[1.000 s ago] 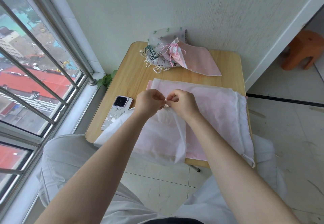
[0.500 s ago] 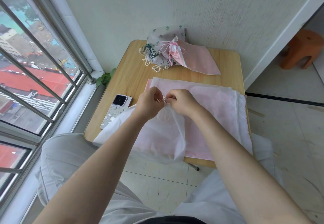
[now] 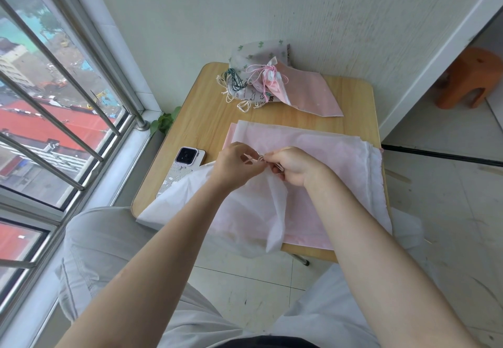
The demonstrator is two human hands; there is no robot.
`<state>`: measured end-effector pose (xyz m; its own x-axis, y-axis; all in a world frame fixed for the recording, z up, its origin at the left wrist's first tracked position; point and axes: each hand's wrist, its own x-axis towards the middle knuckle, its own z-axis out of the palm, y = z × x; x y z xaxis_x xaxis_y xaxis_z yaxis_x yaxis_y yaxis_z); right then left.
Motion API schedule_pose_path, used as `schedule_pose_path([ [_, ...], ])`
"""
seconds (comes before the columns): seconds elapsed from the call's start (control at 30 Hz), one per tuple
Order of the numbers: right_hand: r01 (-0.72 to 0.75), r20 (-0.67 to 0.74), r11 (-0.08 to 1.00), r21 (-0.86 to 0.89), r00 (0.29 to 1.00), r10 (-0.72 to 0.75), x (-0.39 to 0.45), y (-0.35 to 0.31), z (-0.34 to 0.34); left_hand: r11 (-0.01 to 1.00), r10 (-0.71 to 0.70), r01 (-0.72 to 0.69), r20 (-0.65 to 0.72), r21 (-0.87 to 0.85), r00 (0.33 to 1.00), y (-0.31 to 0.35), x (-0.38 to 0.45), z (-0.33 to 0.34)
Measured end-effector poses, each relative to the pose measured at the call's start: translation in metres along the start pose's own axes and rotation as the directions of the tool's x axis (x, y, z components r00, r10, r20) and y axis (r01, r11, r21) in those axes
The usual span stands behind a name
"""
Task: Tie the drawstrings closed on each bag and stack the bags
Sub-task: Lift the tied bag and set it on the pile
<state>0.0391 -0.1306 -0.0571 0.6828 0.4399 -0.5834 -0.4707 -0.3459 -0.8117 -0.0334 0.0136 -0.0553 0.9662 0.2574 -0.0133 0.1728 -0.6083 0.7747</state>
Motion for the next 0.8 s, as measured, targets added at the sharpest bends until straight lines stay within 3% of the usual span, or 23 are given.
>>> schedule_pose_path([
  [0.2,0.040,-0.024,0.999,0.024,0.999,-0.039,-0.006,0.002,-0.002,0.995,-0.065,0.066,-0.010,0.073,0.998,0.004,0.004,-0.005],
  [0.33,0.096,-0.119,0.995,-0.013,0.988,-0.096,-0.009,0.003,-0.002,0.991,-0.080,0.061,0.152,0.122,0.985,0.005,0.011,-0.006],
  [0.5,0.153,-0.253,0.974,-0.169,0.948,-0.193,-0.009,0.003,0.003,0.958,-0.235,0.272,0.302,-0.086,0.924,0.008,0.016,-0.009],
  [0.67,0.168,-0.339,0.947,-0.275,0.904,-0.259,-0.007,0.005,0.003,0.951,-0.243,0.285,0.280,-0.122,0.929,0.009,0.012,-0.014],
  [0.8,0.134,-0.415,0.921,-0.365,0.863,-0.289,0.000,0.014,-0.002,0.970,-0.243,0.245,0.182,0.012,0.953,0.006,0.012,-0.014],
])
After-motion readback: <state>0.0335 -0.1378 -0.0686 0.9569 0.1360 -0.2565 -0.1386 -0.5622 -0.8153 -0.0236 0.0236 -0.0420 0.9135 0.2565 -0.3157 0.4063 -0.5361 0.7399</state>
